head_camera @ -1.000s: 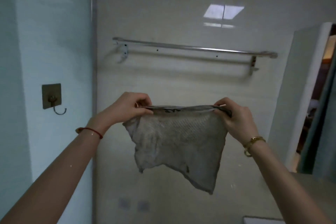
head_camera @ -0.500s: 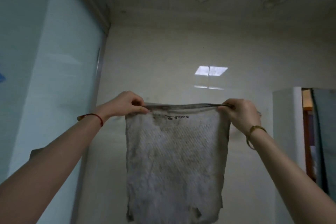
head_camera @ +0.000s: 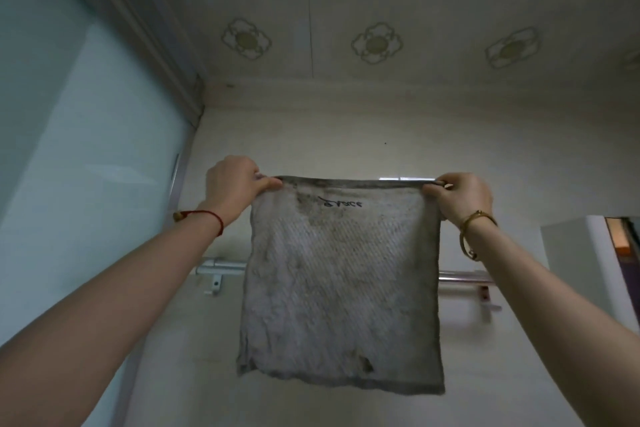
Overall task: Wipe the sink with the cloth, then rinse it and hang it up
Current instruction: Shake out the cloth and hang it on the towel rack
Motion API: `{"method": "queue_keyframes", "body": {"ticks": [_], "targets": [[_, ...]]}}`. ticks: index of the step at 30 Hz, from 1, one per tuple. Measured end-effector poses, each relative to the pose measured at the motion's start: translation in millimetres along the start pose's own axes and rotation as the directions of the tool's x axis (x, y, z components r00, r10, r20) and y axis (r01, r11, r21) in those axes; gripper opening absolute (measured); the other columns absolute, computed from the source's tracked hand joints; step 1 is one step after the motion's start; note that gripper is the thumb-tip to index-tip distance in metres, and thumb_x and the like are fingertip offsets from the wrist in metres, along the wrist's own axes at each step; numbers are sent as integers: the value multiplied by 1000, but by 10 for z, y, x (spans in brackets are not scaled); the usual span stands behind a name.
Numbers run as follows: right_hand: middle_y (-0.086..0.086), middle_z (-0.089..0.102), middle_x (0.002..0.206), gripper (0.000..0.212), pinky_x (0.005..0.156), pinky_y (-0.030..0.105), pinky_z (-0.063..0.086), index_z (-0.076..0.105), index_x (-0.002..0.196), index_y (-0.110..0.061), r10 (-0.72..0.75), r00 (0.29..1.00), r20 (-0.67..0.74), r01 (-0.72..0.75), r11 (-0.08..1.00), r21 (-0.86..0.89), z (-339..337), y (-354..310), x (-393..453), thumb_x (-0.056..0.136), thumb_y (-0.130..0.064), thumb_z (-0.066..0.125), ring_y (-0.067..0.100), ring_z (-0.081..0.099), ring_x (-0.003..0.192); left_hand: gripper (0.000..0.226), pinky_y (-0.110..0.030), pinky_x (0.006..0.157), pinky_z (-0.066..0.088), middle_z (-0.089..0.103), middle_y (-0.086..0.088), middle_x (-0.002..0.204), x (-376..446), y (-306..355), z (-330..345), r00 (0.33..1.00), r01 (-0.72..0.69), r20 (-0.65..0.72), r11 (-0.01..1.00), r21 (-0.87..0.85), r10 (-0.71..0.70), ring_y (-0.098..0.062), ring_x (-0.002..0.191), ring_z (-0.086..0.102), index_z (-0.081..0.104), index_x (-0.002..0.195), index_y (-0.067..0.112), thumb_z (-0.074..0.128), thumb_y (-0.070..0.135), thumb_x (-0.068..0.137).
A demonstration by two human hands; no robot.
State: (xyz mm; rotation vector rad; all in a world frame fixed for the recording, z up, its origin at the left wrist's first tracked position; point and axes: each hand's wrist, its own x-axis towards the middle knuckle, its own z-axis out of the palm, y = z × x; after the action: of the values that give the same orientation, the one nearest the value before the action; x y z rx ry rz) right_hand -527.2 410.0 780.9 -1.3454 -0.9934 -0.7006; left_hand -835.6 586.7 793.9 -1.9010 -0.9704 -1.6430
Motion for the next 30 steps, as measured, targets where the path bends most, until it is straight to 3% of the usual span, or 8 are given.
{"method": "queue_keyframes", "body": {"ticks": [3, 6, 11, 14, 17, 20, 25, 30], "targets": [[6, 71, 72, 13, 52, 25, 56, 72, 84, -16, 49, 999, 8, -50, 985, 163, 106, -129, 216, 83, -28, 71, 17, 67, 47, 67, -29, 43, 18, 36, -3, 41, 302, 31, 69, 997, 73, -25, 991, -109, -77, -20, 40, 36, 36, 44, 13, 73, 60, 74], [8, 73, 77, 12, 73, 40, 60, 70, 83, -12, 50, 999, -18, -44, 963, 268, 211, -193, 424, 84, -24, 71, 24, 70, 55, 53, -28, 47, 38, 58, -6, 46, 543, 15, 159, 988, 138, -31, 950, -281, -153, -19, 45, 57, 60, 52, 7, 79, 50, 74], [-1, 72, 65, 15, 79, 47, 57, 68, 72, -23, 4, 996, -85, 24, 945, 325, 352, -166, 787, 79, -36, 70, 19, 72, 62, 28, -27, 58, 59, 68, -9, 66, 837, -32, 336, 978, 120, -67, 795, -595, -198, -20, 62, 69, 74, 72, 6, 89, 28, 67], [0, 72, 66, 17, 81, 49, 57, 65, 66, -25, -8, 995, -99, 45, 925, 377, 379, -172, 901, 81, -33, 70, 21, 72, 68, 24, -5, 58, 44, 69, -2, 72, 883, -12, 362, 975, 68, -131, 799, -597, -181, -4, 64, 59, 77, 79, 10, 88, 28, 68], [8, 71, 76, 16, 83, 48, 57, 65, 70, -20, -5, 997, -79, 43, 873, 486, 391, -209, 885, 84, -21, 71, 26, 72, 72, 21, 0, 58, 39, 70, 1, 76, 809, -9, 334, 973, 17, -176, 800, -600, -152, 0, 67, 58, 77, 81, 13, 86, 28, 71], [21, 70, 91, 12, 85, 43, 57, 63, 76, -14, -3, 999, -40, 25, 829, 559, 410, -230, 748, 87, -14, 69, 25, 69, 73, 18, -11, 71, 48, 72, 0, 80, 664, -71, 312, 972, -2, -184, 779, -627, -145, -8, 73, 64, 76, 82, 15, 86, 27, 72], [12, 67, 84, 8, 85, 44, 57, 65, 82, -8, 7, 999, 35, -25, 823, 567, 402, -156, 412, 87, -12, 68, 29, 70, 76, 18, -26, 81, 55, 73, 1, 85, 289, -215, 300, 978, -9, -165, 764, -646, -128, -13, 82, 68, 76, 87, 17, 85, 25, 74], [15, 66, 84, 10, 88, 46, 56, 66, 89, 0, 31, 994, 108, -85, 840, 536, 380, -39, 107, 87, -9, 69, 28, 68, 75, 36, -34, 92, 53, 68, -10, 109, -84, -332, 307, 989, -104, -147, 861, -498, 34, -20, 100, 63, 75, 104, 8, 82, 2, 69]]}}
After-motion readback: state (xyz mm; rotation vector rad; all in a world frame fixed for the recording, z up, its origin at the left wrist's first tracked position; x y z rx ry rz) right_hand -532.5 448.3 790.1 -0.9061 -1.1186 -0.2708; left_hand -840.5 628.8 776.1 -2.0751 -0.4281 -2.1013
